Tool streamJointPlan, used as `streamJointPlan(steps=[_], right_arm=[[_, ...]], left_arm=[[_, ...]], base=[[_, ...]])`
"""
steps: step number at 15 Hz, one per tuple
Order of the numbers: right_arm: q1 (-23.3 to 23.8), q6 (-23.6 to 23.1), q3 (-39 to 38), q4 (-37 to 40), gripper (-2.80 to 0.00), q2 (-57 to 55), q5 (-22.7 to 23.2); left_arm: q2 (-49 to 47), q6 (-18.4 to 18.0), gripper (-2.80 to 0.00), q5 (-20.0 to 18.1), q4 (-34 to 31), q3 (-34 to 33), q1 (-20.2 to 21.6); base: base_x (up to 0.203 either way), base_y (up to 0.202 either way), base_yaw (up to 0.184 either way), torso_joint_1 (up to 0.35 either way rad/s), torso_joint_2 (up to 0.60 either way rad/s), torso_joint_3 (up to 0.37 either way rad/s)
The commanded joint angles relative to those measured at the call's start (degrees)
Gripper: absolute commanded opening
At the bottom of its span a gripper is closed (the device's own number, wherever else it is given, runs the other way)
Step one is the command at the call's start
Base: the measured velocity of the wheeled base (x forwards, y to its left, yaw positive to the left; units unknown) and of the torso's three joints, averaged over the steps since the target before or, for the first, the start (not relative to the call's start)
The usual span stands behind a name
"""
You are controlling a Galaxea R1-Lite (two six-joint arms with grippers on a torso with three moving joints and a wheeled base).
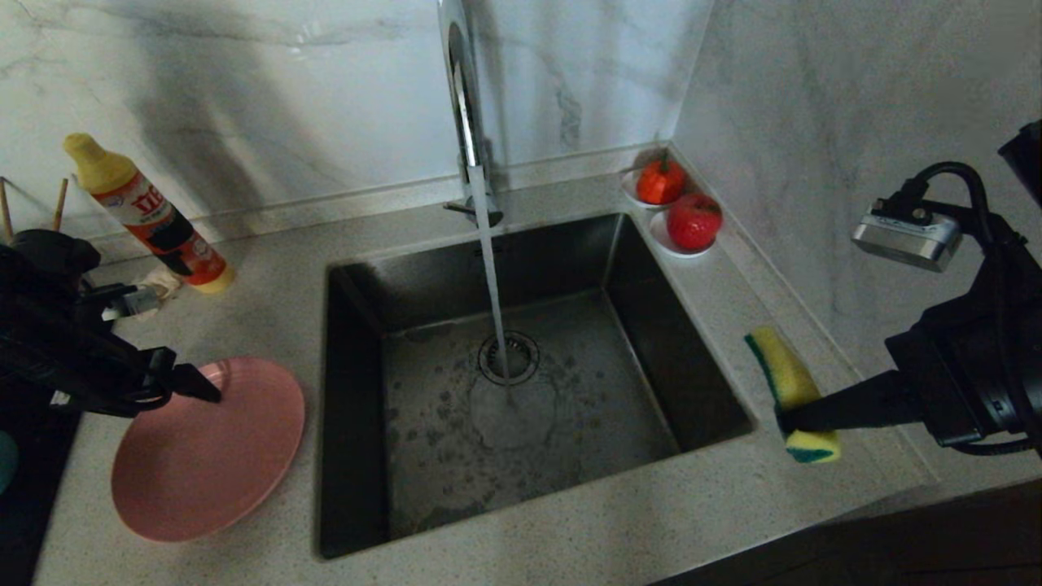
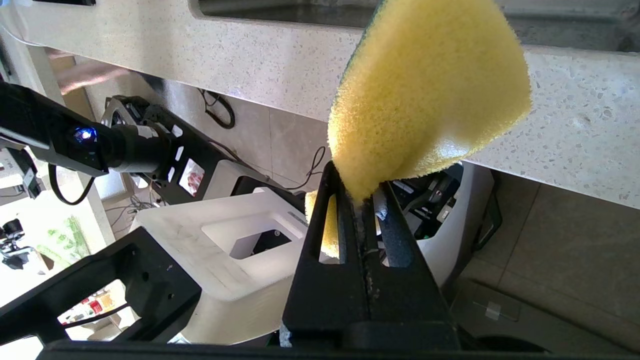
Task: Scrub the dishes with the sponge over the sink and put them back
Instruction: Wash the plate
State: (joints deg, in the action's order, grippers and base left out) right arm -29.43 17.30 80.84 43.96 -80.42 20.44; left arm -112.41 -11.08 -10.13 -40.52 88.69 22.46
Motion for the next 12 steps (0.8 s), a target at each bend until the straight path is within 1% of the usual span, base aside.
streamJointPlan(steps=[1, 3, 9, 10, 12], right_arm=[[0.0, 0.1, -0.1, 0.2, -2.8, -0.1, 0.1], [0.0, 0.0, -0.1, 0.2, -2.8, -0.1, 0.1], [0.0, 0.1, 0.0, 0.2, -2.8, -0.2, 0.1], [0.0, 0.0, 0.1, 0.2, -2.8, -0.2, 0.1], [0.0, 0.1, 0.1, 0.2, -2.8, -0.2, 0.2]], left_arm=[[-0.3, -0.1, 0.0, 0.0, -0.2, -0.1, 0.0], [-0.7, 0.8, 0.0, 0.1, -0.2, 0.4, 0.0], [-0.4, 1.1, 0.0, 0.3, -0.2, 0.9, 0.0], [-0.4, 1.0, -2.8, 0.3, -0.2, 0.9, 0.0], [-0.5, 1.1, -2.8, 0.2, -0.3, 1.4, 0.0]], base=[[0.0, 0.0, 0.0, 0.0, 0.0, 0.0], [0.0, 0.0, 0.0, 0.0, 0.0, 0.0], [0.0, 0.0, 0.0, 0.0, 0.0, 0.0], [0.0, 0.0, 0.0, 0.0, 0.0, 0.0], [0.0, 0.0, 0.0, 0.0, 0.0, 0.0]])
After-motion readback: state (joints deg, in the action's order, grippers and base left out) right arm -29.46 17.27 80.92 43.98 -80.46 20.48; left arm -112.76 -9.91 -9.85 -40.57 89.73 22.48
